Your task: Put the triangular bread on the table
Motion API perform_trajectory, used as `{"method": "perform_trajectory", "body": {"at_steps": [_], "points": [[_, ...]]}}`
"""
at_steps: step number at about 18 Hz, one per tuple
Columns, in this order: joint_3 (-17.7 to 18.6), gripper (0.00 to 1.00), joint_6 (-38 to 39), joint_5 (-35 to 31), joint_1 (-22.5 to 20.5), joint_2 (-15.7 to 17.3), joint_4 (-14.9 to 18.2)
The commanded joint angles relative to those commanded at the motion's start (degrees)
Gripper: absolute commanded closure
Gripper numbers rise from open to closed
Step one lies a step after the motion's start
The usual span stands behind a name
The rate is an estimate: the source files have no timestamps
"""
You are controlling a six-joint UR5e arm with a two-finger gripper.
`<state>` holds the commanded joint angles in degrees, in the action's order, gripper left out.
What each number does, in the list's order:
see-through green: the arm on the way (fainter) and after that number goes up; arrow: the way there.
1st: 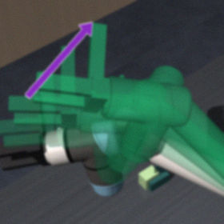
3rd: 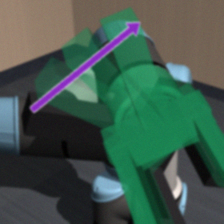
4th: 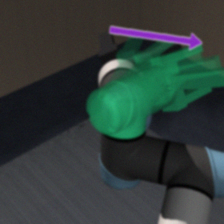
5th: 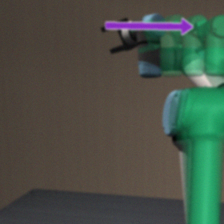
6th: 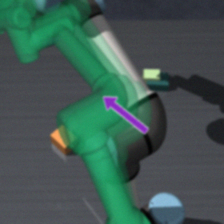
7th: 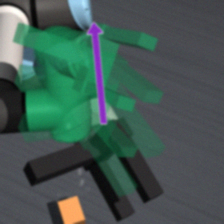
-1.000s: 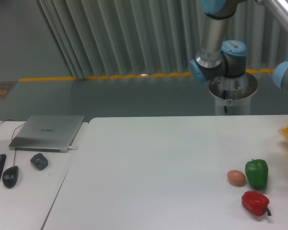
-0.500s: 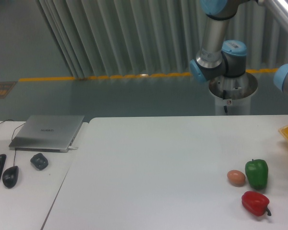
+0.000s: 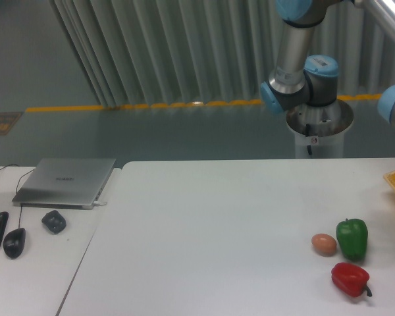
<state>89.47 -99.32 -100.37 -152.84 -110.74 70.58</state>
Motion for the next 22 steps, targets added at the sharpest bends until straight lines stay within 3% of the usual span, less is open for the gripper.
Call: {"method": "perform_trajectory", "body": {"at_steps": [3,6,8,11,17,22], "points": [[-1.7,0.89,0.1,0.0,0.0,0.1,3.2],[-3.2,0.92,0.1,0.1,-0.2,0.2,5.2],[-4.8,0.98,0.2,0.9,-0.2,0.3,8.4],[-6.1,1.0,0.4,2.1,-0.3,0.7,10.0],[-12.7,1.0,5.9,8.4,-0.4,1.1,20.2],[-13.0,1.0,14.8,13.4,2.1,2.0,21.1]]}}
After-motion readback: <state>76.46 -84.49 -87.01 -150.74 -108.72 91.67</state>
